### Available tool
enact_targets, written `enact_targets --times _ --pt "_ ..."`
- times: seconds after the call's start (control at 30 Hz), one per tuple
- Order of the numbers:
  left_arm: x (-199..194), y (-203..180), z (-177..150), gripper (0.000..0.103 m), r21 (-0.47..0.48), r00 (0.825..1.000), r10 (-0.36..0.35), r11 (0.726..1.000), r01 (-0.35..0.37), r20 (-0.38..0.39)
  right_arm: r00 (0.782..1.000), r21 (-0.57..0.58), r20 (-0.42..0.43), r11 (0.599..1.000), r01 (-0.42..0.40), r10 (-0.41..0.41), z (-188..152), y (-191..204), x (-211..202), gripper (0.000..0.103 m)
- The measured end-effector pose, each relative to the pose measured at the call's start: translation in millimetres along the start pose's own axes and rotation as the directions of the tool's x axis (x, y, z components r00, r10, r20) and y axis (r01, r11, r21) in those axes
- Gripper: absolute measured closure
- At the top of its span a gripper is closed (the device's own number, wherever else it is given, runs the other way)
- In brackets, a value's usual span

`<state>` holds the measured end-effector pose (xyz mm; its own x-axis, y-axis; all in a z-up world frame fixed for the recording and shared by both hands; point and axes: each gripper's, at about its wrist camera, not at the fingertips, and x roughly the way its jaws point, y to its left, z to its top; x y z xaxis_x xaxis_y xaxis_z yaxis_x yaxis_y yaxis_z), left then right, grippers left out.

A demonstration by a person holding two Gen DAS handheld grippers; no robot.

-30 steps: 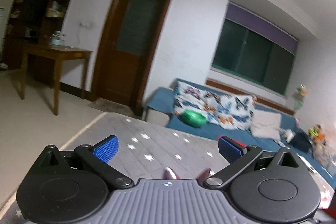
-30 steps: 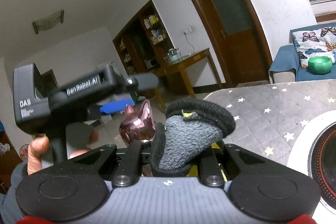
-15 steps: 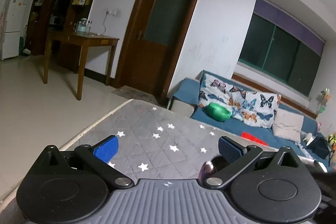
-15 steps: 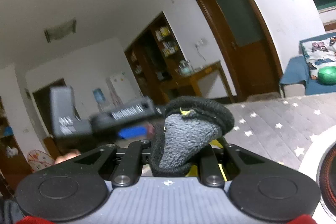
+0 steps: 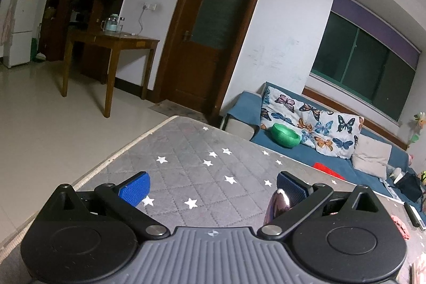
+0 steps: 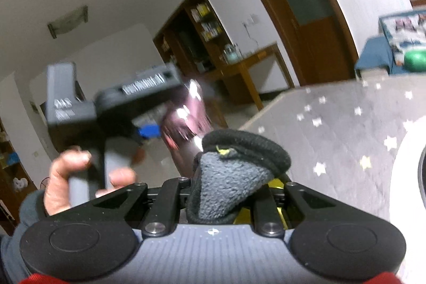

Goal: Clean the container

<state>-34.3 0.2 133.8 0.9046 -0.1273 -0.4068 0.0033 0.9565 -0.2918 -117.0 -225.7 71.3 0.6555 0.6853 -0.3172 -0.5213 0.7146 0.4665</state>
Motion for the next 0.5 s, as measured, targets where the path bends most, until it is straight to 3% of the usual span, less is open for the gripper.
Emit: enact_targets --times 0.27,0.37,0.5 --pt "-1 -8 -2 0.0 0.023 1.0 -0.008 1.0 0.008 0.012 0.983 0.035 -0.158 0.994 0.105 -0.098 -28 -15 18 0.087" --pt "-1 -7 -3 0.0 0.013 1.0 -0.014 1.0 0.014 0.011 0.987 0.034 -0.133 0.995 0.098 -0.093 -20 -10 12 0.087" --pt "1 -5 -3 0.0 -0.004 1.0 -0.029 1.0 0.029 0.007 0.998 0.019 -0.036 0.998 0.059 -0.058 -1 5 -11 0.087"
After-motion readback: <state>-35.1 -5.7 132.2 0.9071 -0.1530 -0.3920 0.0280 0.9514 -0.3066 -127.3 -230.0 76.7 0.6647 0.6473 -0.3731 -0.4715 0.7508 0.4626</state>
